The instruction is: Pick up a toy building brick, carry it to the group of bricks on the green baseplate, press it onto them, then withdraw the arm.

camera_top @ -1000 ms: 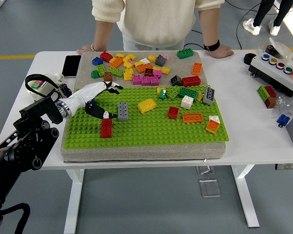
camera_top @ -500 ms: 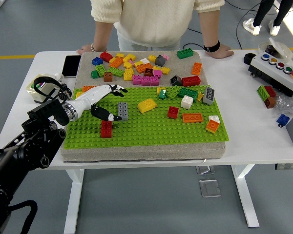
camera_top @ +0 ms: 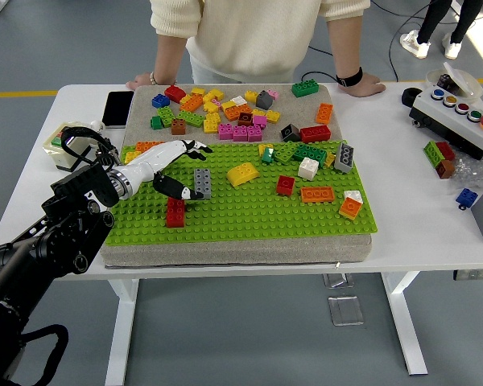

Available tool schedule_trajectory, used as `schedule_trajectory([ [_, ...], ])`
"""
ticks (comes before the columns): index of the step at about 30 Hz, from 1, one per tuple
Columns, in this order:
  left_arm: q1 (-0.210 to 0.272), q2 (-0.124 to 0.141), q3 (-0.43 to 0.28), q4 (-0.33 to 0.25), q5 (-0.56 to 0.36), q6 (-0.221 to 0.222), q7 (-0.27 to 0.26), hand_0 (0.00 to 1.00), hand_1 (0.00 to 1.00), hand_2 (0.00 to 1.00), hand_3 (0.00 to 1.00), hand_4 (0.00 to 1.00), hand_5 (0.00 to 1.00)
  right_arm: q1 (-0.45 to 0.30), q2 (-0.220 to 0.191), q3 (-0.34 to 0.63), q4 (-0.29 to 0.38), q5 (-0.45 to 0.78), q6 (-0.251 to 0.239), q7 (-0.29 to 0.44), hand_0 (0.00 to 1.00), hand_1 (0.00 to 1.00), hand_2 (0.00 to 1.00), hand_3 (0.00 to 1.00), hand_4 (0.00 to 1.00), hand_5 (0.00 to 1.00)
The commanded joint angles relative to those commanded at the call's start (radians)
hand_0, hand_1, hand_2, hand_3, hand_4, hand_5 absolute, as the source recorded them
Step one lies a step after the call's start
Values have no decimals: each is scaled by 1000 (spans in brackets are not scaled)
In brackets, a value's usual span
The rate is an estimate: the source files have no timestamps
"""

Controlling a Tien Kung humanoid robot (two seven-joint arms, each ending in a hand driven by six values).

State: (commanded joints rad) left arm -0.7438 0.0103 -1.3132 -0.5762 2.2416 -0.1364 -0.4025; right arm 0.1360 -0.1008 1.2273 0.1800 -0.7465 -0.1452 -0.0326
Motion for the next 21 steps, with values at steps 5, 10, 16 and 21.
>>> schedule_trajectory([
  [5,2,-4,4,14,4,10,-1,848,800,780,838,966,145,0,2,-3,0,-1,0,1,725,637,682,611,942,486],
  [10,2,-9,3,24,5,19,-2,850,800,779,837,966,147,0,4,-6,0,-2,0,2,724,638,682,611,943,486],
  [16,-4,-10,9,43,7,32,-7,850,801,777,836,966,145,-1,7,-9,0,-4,1,2,724,638,682,612,943,487],
  [21,-9,-10,15,58,7,42,-9,851,800,776,835,965,146,-1,7,-11,0,-4,2,1,725,639,682,613,944,490],
])
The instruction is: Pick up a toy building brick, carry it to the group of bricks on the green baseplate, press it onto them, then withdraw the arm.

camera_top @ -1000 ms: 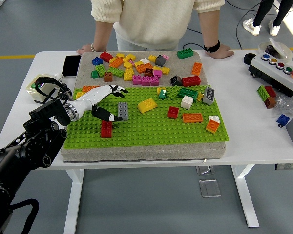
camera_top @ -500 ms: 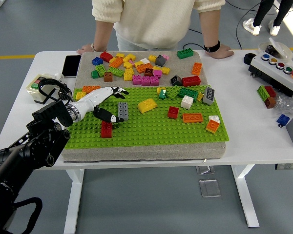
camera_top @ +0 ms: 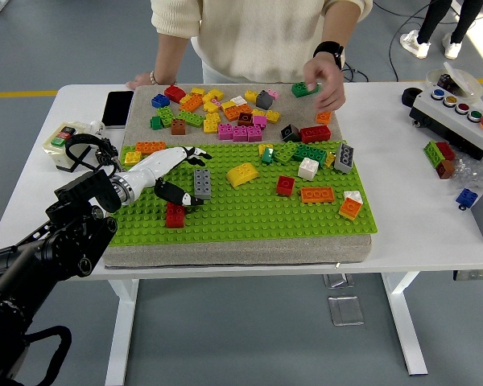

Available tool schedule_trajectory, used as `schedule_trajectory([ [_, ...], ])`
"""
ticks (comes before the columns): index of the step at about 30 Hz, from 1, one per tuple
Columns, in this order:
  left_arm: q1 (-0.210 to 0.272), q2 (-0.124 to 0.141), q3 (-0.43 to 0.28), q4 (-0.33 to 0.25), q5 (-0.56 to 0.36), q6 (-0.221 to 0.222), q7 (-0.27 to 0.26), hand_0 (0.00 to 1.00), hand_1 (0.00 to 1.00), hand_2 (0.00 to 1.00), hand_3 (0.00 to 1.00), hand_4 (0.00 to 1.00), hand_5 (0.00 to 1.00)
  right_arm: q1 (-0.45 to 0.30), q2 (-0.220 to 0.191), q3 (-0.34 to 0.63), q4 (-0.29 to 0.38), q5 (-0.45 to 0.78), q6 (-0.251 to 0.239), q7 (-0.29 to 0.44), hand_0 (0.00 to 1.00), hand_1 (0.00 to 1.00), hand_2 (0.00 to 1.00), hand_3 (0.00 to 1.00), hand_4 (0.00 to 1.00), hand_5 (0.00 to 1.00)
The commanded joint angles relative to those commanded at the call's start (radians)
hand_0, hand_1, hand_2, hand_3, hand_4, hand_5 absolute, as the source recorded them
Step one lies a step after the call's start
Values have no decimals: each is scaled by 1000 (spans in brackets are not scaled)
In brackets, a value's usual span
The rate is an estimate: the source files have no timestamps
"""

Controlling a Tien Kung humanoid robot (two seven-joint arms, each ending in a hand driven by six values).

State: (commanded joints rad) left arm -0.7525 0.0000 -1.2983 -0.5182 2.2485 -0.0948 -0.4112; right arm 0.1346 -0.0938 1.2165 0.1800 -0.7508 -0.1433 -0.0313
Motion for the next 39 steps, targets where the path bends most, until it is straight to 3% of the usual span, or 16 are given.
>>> schedule_trajectory([
  [8,-4,0,6,23,-3,11,-1,851,798,775,831,965,143,0,1,-1,0,0,0,1,723,639,682,612,945,493],
  [39,-8,6,6,20,-5,7,-1,852,798,770,825,957,134,0,2,10,0,1,1,3,723,639,682,612,945,493],
])
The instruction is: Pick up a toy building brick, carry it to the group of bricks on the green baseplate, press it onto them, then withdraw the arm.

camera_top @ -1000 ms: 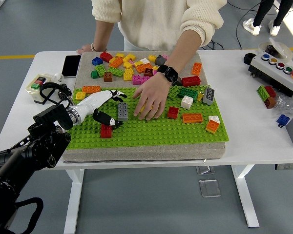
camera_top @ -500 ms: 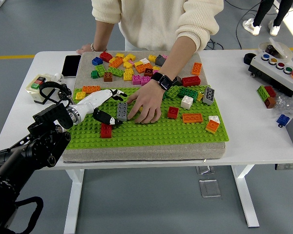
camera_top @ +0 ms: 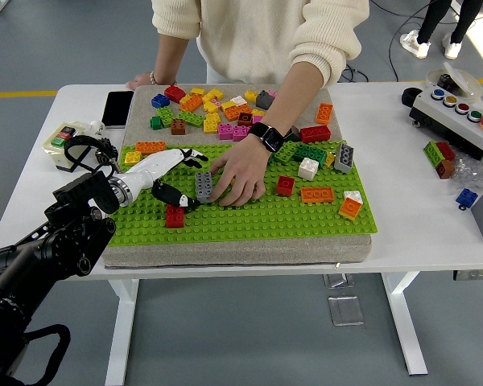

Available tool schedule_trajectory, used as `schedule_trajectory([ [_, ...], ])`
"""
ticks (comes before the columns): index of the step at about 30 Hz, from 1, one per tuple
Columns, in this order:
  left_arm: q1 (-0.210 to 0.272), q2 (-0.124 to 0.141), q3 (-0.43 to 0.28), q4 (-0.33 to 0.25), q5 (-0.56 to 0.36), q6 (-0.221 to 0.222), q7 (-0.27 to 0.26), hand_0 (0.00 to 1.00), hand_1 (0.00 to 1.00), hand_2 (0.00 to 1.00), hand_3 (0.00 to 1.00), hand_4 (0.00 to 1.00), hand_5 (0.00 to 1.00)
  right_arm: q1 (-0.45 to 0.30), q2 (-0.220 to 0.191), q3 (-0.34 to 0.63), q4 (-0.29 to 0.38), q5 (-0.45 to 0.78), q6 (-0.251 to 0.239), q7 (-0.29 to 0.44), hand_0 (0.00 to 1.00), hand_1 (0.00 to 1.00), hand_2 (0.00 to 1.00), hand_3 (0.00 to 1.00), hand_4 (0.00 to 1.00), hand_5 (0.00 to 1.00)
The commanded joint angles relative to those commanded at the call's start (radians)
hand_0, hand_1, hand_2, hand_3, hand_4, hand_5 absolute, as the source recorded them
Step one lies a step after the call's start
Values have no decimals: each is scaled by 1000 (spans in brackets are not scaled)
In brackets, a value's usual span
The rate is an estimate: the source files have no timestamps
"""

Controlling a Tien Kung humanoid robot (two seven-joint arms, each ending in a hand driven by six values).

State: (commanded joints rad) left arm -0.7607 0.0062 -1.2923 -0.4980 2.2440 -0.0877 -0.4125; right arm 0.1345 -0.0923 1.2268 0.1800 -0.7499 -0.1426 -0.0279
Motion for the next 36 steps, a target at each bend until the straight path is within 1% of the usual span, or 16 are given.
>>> schedule_trajectory([
  [10,7,6,-4,-19,0,-13,1,856,798,771,824,957,132,-2,2,-4,0,-2,-2,4,722,639,682,612,945,494],
  [22,6,3,5,13,0,-20,4,857,799,771,824,957,134,-3,1,-12,0,-1,-2,1,725,638,682,614,945,492],
  [31,3,1,7,15,-8,-19,4,856,799,767,821,957,134,-3,2,-13,0,-1,-3,2,724,639,682,613,945,492],
  [32,2,1,7,16,-9,-19,4,845,783,750,804,959,131,-2,2,-12,0,-2,-3,3,724,639,682,612,945,492],
  [36,2,0,7,17,-14,-18,4,845,783,750,804,959,131,-1,2,-11,0,-1,-3,3,724,639,682,612,945,492],
])
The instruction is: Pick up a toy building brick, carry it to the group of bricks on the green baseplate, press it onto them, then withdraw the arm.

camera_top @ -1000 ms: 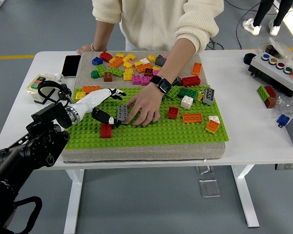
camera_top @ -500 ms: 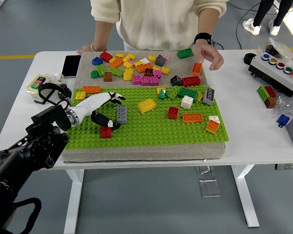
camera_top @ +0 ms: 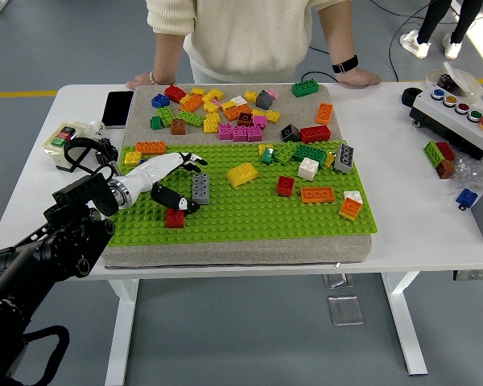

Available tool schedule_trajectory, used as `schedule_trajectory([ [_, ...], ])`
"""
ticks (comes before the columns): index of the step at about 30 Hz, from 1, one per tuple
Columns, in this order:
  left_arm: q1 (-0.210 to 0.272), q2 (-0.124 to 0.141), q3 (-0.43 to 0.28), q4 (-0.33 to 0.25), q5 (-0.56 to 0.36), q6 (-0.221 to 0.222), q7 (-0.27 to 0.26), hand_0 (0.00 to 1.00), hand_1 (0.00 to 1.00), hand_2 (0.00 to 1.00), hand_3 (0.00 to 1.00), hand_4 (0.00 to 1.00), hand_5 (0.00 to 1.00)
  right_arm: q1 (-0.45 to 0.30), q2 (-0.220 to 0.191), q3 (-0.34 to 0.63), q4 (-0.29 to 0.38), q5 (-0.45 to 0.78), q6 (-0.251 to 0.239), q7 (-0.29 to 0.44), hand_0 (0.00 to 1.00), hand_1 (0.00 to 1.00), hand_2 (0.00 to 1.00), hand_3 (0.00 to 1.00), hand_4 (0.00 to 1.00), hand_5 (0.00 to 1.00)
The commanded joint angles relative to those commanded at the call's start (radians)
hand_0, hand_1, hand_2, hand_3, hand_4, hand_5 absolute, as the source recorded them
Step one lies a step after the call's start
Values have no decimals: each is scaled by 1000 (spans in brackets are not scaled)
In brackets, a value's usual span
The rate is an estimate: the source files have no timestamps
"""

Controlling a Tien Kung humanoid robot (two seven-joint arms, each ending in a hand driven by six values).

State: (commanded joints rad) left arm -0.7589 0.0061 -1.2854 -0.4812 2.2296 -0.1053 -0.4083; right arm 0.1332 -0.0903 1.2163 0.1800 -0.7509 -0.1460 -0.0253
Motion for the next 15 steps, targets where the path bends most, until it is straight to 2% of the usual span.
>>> schedule_trajectory([
  [7,0,-4,3,1,-19,-1,2,833,768,734,778,957,129,0,0,4,0,0,-1,-1,723,639,682,611,945,492],
  [8,0,-5,4,1,-20,-1,1,766,732,646,637,850,119,0,0,4,0,0,-1,-1,724,639,682,612,944,492],
  [13,-1,-5,7,2,-31,-4,1,766,732,646,637,850,119,-1,0,5,0,1,0,0,724,639,682,612,944,492],
  [14,-2,-5,7,3,-32,-4,1,756,717,627,583,755,122,-1,0,5,0,1,0,0,723,639,682,611,944,492],
  [15,-2,-4,8,4,-33,-4,2,756,717,627,583,755,122,-1,0,6,0,0,0,0,723,639,682,611,944,492],
])
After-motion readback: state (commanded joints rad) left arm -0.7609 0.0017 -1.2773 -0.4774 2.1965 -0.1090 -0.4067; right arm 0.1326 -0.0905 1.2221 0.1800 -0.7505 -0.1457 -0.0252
